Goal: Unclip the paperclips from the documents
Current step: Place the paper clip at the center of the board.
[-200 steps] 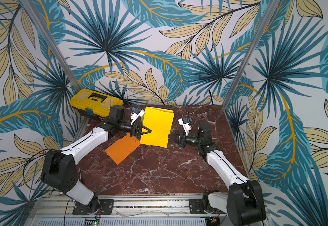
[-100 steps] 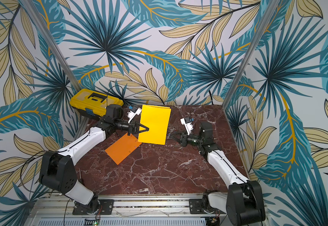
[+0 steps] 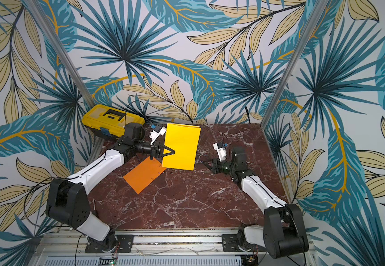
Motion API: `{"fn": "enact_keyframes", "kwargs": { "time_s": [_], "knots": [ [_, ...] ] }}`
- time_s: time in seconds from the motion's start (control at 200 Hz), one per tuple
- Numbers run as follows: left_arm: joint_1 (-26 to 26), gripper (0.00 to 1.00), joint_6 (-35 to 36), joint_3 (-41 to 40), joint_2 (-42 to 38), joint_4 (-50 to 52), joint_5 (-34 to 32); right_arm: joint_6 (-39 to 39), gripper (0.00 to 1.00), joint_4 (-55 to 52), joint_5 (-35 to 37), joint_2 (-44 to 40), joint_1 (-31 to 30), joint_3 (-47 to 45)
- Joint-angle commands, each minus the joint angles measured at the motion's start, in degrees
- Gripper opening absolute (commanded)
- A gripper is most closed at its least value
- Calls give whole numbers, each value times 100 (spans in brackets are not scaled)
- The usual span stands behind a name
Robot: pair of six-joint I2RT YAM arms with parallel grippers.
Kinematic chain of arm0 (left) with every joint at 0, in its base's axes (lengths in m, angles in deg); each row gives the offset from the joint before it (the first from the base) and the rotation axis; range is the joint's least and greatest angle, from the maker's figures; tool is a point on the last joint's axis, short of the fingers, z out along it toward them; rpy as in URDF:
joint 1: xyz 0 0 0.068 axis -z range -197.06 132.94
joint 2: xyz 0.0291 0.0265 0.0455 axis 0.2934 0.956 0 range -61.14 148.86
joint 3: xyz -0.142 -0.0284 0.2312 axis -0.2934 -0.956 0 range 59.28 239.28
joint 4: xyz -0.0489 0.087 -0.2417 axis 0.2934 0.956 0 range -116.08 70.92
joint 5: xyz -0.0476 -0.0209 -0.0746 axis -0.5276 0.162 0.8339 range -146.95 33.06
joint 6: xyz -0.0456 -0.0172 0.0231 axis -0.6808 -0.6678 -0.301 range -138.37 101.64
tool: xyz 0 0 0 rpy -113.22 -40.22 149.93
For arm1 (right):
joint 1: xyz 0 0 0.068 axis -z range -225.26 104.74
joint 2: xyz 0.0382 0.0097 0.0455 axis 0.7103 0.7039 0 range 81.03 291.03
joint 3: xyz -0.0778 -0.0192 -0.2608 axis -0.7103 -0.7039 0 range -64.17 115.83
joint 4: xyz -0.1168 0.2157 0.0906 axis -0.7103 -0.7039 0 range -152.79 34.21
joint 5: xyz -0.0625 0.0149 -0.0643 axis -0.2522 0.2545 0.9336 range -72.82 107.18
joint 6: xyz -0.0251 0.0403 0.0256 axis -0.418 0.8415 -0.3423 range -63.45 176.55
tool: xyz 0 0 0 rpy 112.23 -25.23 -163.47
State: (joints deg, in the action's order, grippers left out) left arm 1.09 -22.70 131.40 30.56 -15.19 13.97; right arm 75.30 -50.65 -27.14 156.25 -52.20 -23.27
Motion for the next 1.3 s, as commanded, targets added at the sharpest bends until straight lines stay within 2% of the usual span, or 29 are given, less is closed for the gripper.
{"fn": "enact_keyframes", "kwargs": {
  "time_s": [0.0,0.195,0.406,1.112,1.297],
  "knots": [
    [-20,0,80,-92,-205,-83,1,144,6,-408,641,261,78,-128],
    [-18,0,80,-125,-234,-86,-67,377,6,-627,1089,902,149,-24],
    [-14,0,86,-147,-224,-88,-149,602,6,-701,1270,1351,175,61],
    [-17,0,58,-172,-135,-88,-456,596,7,-1199,1688,2004,175,270],
    [-19,0,58,-172,-126,-87,-525,573,16,-1261,1728,1980,175,298]
  ]
}}
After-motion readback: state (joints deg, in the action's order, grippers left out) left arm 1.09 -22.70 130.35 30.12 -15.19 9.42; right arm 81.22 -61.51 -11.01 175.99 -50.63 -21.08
